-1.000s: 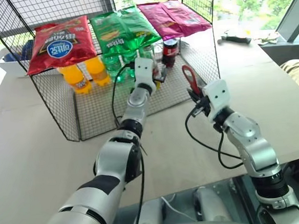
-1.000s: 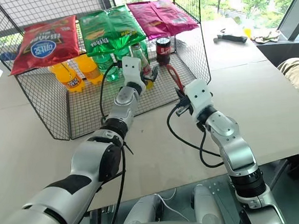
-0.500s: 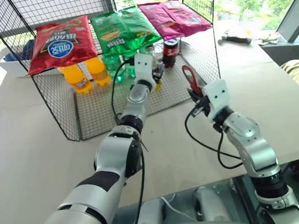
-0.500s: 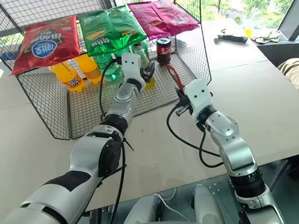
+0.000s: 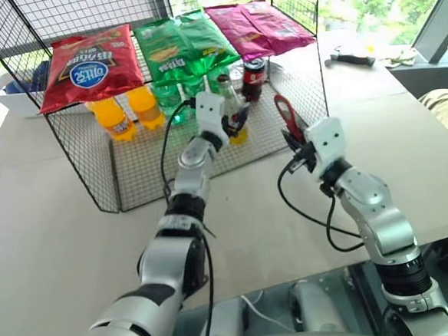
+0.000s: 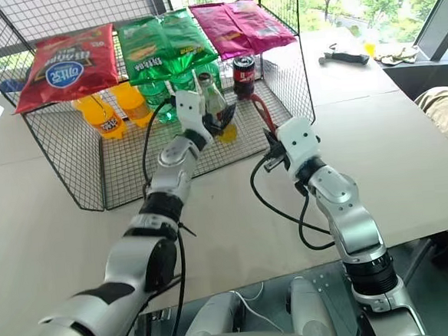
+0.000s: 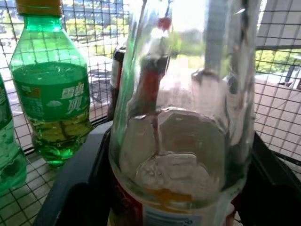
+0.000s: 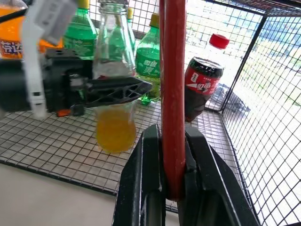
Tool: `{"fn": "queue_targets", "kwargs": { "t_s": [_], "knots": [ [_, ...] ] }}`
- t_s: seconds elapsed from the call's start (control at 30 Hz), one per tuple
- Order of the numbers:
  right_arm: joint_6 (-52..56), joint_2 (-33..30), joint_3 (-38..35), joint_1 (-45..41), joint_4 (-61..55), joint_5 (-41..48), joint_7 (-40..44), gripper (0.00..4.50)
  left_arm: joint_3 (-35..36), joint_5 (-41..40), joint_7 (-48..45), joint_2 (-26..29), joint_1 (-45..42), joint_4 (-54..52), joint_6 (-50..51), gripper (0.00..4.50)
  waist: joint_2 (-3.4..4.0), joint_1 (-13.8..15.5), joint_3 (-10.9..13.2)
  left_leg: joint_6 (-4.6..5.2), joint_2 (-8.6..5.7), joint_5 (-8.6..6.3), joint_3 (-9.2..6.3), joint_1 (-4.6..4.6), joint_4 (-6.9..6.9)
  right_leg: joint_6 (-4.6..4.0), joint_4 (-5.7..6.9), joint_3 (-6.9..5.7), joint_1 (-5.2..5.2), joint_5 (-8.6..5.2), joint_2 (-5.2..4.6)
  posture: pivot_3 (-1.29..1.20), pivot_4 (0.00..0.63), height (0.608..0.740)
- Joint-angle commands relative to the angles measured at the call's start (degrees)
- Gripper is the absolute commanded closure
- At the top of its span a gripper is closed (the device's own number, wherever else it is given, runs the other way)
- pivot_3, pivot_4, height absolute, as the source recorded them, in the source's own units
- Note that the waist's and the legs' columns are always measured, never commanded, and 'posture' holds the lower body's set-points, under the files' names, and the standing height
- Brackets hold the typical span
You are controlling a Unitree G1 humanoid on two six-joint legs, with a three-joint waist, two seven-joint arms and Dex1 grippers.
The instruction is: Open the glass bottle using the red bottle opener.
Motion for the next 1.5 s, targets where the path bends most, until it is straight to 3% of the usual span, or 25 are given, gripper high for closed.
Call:
{"fn": "queue_targets", "kwargs": {
  "t_s": [0.03,0.33,0.5,0.67,0.93,1.0,1.07,1.5],
  "knots": [
    [-1.9,-0.2,-1.6,-2.0,-0.4,0.8,0.4,4.50,-2.9,-1.1,-3.1,2.3,5.7,-15.7,8.3,1.90,-0.01,-0.3,0.0,0.00,0.01,0.00,0.02,0.00,0.02,0.00,0.00,0.01,0.00,0.00,0.02,0.00,0.150,0.740],
    [-3.6,-0.5,-4.9,-6.1,4.6,1.4,-0.2,4.50,-4.7,-7.0,-8.6,12.5,23.1,-49.3,27.8,1.90,0.00,-1.1,0.0,-0.02,0.25,0.01,0.12,0.13,0.06,0.00,0.24,0.14,-0.01,0.00,0.09,0.00,0.150,0.740],
    [-5.6,-1.0,-5.7,-7.8,7.7,1.6,0.5,4.50,-3.5,-11.4,-9.8,16.5,29.1,-59.6,34.0,1.90,0.00,-0.7,0.0,-0.02,0.28,0.01,0.14,0.11,0.05,-0.01,0.21,0.15,-0.02,0.00,0.07,0.00,0.150,0.740],
    [-6.9,-0.5,-5.3,-8.7,9.1,1.7,0.7,4.50,-2.8,-14.7,-9.8,16.3,33.1,-62.7,35.8,1.90,0.00,-0.6,0.0,-0.02,0.27,0.00,0.13,0.10,0.06,-0.01,0.18,0.14,0.00,0.00,0.06,0.00,0.150,0.740],
    [-7.6,0.1,-4.7,-8.6,9.5,1.5,0.9,4.50,-4.4,-12.1,-10.0,17.4,34.6,-61.5,30.8,1.90,0.00,-0.6,0.0,-0.02,0.28,0.00,0.17,0.11,0.03,-0.01,0.15,0.16,-0.01,0.00,0.07,0.00,0.150,0.740],
    [-7.6,0.0,-4.7,-8.6,9.5,1.5,1.0,4.50,-4.4,-11.8,-9.9,17.3,34.5,-61.2,29.5,0.89,0.00,-0.6,0.0,-0.02,0.28,0.00,0.16,0.11,0.03,-0.01,0.15,0.15,-0.01,0.00,0.07,0.00,0.150,0.740],
    [-7.6,0.0,-4.8,-8.6,9.6,1.4,1.0,4.50,-4.3,-11.6,-9.7,17.1,34.5,-60.9,28.5,0.17,0.00,-0.6,0.0,-0.02,0.29,0.00,0.17,0.11,0.02,-0.01,0.15,0.15,-0.01,0.00,0.07,0.00,0.150,0.740],
    [-7.5,0.1,-4.5,-7.7,9.3,1.4,1.1,4.50,-1.9,-16.8,-11.2,15.9,36.1,-62.6,23.8,0.07,0.00,-0.6,0.0,-0.02,0.29,0.00,0.17,0.11,0.02,-0.02,0.15,0.16,-0.01,0.00,0.07,0.00,0.150,0.740]
  ]
}}
